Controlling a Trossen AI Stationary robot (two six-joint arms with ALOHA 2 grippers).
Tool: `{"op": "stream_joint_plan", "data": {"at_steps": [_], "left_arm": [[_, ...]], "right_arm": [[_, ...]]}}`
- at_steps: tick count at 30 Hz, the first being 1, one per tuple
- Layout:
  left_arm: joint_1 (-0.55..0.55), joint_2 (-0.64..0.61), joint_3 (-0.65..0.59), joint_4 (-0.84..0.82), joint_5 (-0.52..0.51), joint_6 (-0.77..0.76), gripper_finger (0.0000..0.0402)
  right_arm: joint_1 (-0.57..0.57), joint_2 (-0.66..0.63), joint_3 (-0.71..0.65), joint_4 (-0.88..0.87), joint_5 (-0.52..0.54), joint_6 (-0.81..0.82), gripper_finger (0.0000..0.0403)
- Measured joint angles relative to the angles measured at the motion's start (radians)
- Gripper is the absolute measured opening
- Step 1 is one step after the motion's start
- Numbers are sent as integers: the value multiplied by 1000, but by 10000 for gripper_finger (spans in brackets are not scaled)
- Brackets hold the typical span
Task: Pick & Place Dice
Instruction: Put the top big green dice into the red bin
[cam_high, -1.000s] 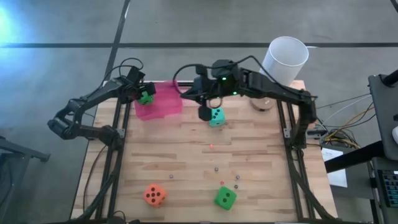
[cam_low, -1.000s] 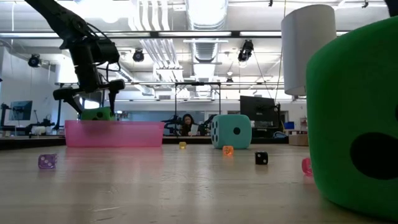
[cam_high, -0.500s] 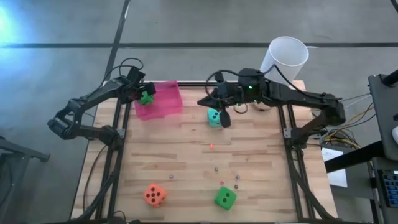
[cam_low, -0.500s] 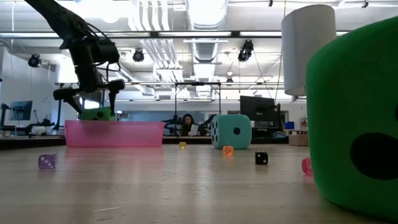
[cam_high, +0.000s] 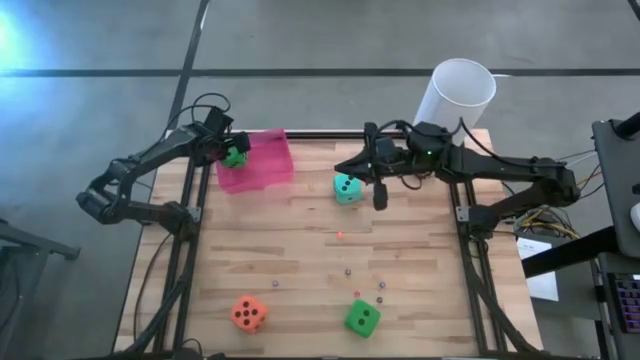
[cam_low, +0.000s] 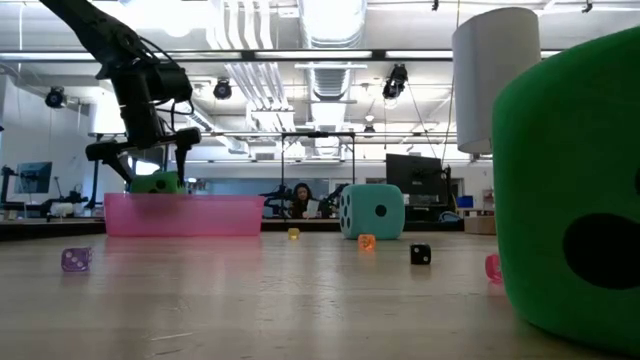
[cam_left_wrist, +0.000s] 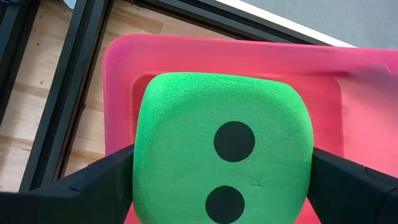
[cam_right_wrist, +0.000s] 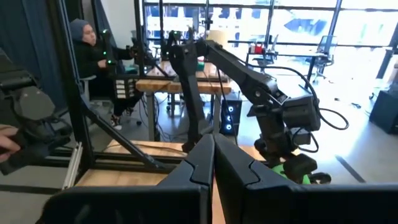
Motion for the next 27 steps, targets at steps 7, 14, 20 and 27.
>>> {"op": "stream_joint_plan", "data": {"at_steps": [7, 14, 20, 27], "left_arm": [[0, 0, 0, 0, 0, 0, 398], [0, 0, 0, 0, 0, 0, 395], [0, 0, 0, 0, 0, 0, 399], [0, 0, 0, 0, 0, 0, 396]], "right_arm": [[1, -17, -32, 0, 0, 0, 8], [1, -15, -48, -1, 0, -2, 8], [1, -14, -54, -3, 1, -1, 8], [1, -14, -54, -4, 1, -3, 8]]}}
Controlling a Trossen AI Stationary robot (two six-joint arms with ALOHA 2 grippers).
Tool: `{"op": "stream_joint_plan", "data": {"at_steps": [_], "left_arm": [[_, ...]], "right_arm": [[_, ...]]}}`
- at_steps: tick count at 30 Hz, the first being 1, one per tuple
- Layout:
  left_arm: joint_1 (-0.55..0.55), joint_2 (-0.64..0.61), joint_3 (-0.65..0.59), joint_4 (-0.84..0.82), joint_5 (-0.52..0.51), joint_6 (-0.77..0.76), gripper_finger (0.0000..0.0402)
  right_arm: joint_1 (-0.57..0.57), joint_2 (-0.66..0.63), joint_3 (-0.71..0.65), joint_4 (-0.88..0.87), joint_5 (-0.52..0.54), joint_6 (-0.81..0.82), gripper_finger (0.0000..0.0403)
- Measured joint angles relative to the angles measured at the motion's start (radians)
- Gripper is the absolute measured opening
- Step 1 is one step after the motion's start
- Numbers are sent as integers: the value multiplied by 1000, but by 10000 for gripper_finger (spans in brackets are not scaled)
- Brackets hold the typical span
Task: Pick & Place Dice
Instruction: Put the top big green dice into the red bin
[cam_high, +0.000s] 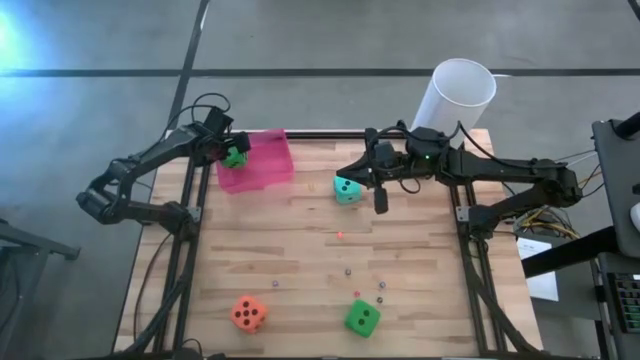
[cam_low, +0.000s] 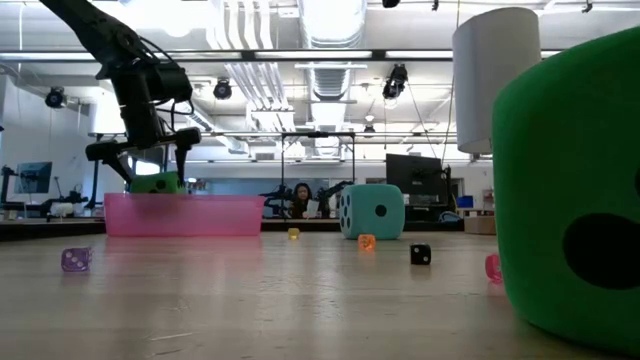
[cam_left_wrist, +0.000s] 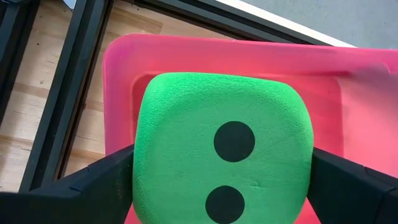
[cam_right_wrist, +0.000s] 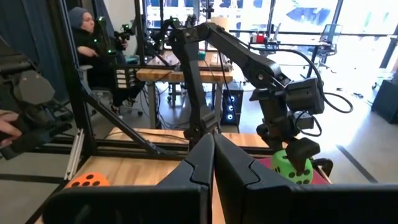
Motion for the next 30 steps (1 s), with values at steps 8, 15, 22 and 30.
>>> {"op": "stream_joint_plan", "data": {"at_steps": [8, 15, 22, 30], "left_arm": [[0, 0, 0, 0, 0, 0, 396], [0, 0, 0, -3, 0, 0, 399], [-1, 0, 0, -13, 8, 2, 396], [-1, 0, 0, -25, 8, 4, 395]], "right_arm": [[0, 0, 0, -1, 0, 1, 8], [0, 0, 0, -1, 0, 0, 8], [0, 0, 0, 0, 0, 1, 8], [0, 0, 0, 0, 0, 1, 8]]}}
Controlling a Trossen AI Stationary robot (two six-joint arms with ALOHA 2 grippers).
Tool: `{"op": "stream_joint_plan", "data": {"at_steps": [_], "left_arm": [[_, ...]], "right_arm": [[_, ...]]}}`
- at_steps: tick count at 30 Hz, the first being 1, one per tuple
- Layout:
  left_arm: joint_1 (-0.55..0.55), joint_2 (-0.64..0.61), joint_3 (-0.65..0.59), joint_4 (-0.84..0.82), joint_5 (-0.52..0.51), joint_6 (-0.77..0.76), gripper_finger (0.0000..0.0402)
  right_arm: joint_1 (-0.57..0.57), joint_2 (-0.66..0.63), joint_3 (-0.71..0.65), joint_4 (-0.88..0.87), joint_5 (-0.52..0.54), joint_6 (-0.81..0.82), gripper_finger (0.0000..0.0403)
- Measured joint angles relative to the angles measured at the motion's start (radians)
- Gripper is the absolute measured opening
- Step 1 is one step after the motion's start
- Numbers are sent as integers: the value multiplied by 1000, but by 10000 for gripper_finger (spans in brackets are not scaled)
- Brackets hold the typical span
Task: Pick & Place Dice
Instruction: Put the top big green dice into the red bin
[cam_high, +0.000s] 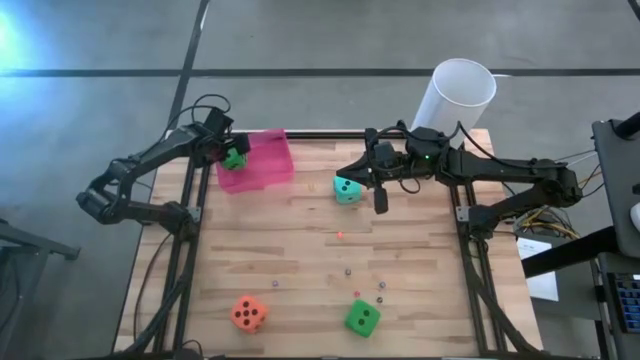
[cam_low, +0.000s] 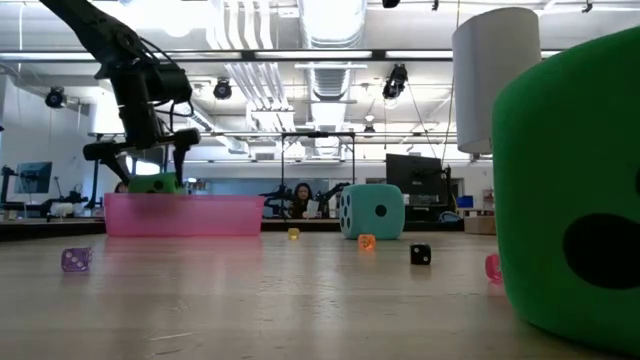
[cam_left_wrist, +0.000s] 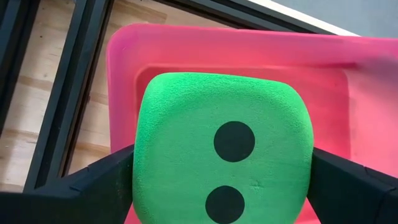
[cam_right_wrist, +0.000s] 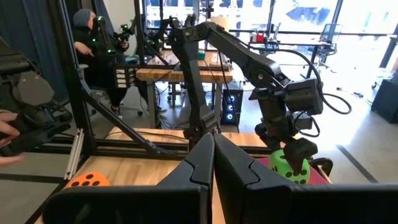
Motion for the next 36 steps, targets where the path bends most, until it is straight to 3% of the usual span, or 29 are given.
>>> {"op": "stream_joint_plan", "data": {"at_steps": [8, 16, 22, 36], "left_arm": [[-2, 0, 0, -2, 9, 48, 394], [-2, 0, 0, -26, 2, 21, 344], [-1, -2, 0, -20, -1, 14, 391], [-1, -8, -1, -34, 0, -42, 370]], "right_arm": [[0, 0, 0, 0, 0, -1, 8], [0, 0, 0, 0, 0, -1, 8], [0, 0, 0, 0, 0, -1, 8], [0, 1, 0, 0, 0, 0, 8]]}}
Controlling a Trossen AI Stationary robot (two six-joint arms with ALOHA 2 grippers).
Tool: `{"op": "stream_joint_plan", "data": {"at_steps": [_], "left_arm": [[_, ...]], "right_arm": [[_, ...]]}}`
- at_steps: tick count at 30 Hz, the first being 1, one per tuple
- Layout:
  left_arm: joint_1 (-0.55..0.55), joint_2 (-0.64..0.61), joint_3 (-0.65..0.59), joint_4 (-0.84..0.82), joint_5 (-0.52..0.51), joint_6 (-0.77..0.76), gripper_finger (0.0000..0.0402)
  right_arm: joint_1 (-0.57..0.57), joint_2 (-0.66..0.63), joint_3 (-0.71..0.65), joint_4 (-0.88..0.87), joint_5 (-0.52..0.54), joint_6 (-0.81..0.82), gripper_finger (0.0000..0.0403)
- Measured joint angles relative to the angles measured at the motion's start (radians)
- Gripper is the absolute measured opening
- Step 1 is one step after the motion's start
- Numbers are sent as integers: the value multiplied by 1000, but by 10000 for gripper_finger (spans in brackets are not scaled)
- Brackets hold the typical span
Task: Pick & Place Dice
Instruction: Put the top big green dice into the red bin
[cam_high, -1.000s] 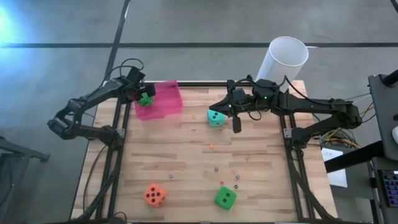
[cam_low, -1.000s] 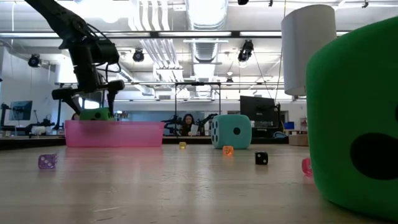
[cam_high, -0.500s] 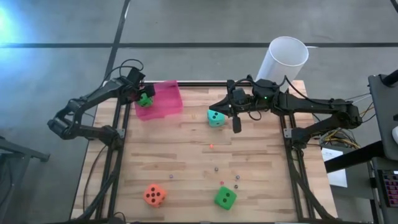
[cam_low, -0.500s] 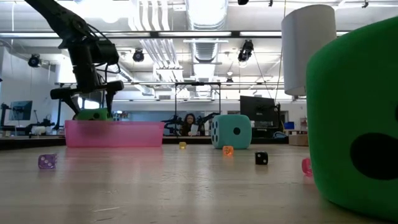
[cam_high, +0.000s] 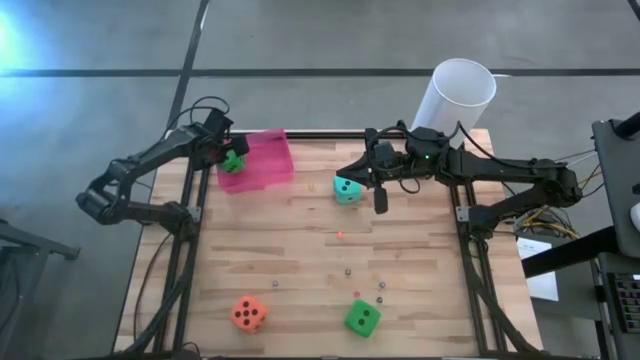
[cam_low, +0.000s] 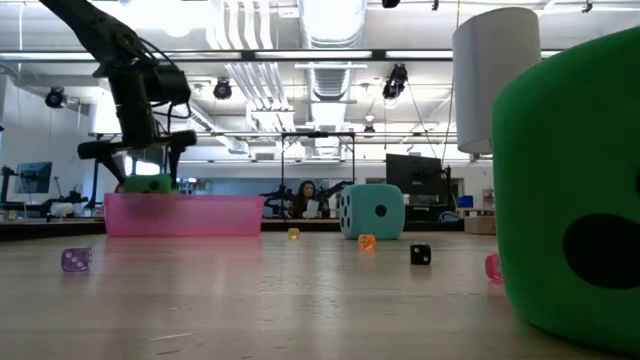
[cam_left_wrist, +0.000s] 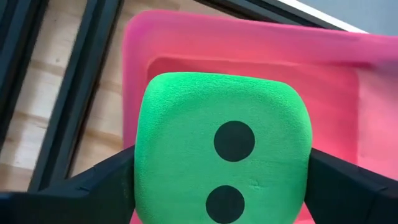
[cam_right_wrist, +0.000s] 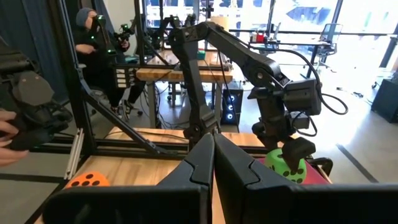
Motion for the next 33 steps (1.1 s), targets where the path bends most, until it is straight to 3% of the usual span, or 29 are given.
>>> {"op": "stream_joint_plan", "data": {"at_steps": [5, 14, 20, 29, 33], "left_arm": [[0, -3, 0, 0, 7, 4, 393], [-1, -2, 0, -21, -2, -15, 342], [-1, -8, 0, -20, -3, -11, 390], [-1, -8, -28, -25, -15, -92, 342], [-2, -12, -28, -11, -4, -40, 365]], "right_arm": [[0, 0, 0, 0, 0, 1, 8], [0, 0, 0, 0, 0, 1, 8], [0, 0, 0, 0, 0, -1, 8], [0, 0, 0, 0, 0, 0, 8], [0, 0, 0, 0, 0, 1, 8]]}}
